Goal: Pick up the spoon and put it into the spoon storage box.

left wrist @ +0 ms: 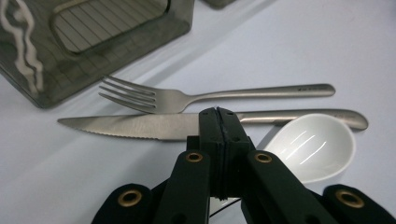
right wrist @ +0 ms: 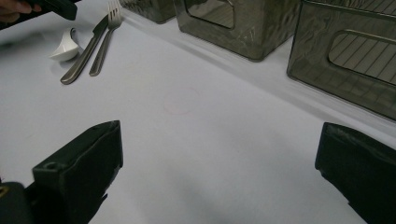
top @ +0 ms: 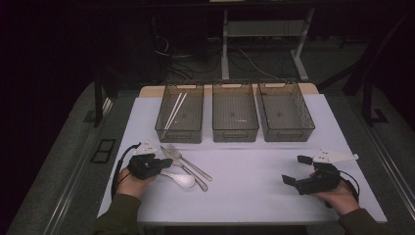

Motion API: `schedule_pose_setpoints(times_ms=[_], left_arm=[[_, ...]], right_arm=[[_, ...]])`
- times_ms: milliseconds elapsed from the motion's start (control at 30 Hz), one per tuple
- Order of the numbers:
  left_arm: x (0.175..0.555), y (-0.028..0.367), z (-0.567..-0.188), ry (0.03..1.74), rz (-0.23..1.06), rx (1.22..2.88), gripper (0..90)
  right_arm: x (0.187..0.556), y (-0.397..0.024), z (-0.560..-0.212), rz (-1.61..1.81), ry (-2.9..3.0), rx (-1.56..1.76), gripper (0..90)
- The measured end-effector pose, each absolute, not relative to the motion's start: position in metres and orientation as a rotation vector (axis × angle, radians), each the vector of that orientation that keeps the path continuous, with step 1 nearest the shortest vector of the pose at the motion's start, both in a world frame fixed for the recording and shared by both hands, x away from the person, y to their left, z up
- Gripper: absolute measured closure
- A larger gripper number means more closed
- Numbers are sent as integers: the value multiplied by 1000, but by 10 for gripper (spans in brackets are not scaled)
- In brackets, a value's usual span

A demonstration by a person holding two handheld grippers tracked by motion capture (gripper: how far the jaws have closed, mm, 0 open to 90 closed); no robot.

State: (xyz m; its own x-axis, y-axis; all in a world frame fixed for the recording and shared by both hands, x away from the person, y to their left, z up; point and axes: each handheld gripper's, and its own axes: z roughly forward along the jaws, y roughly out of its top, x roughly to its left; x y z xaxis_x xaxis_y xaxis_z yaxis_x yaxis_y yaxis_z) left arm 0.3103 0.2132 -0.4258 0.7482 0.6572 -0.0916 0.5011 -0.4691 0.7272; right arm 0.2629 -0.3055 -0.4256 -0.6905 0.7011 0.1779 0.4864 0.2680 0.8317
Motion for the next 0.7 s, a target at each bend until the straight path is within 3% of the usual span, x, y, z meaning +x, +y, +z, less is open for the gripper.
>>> schedule_pose_setpoints(times_ms=[267,700], left_arm=[[318,211,-437,905,204,2257,890],[302,221,-437,988,137,2268,890]], right_arm=[[262,-307,-426,1386,2307,1113,8],[261,-308,-425,1385,2298,1119,8]])
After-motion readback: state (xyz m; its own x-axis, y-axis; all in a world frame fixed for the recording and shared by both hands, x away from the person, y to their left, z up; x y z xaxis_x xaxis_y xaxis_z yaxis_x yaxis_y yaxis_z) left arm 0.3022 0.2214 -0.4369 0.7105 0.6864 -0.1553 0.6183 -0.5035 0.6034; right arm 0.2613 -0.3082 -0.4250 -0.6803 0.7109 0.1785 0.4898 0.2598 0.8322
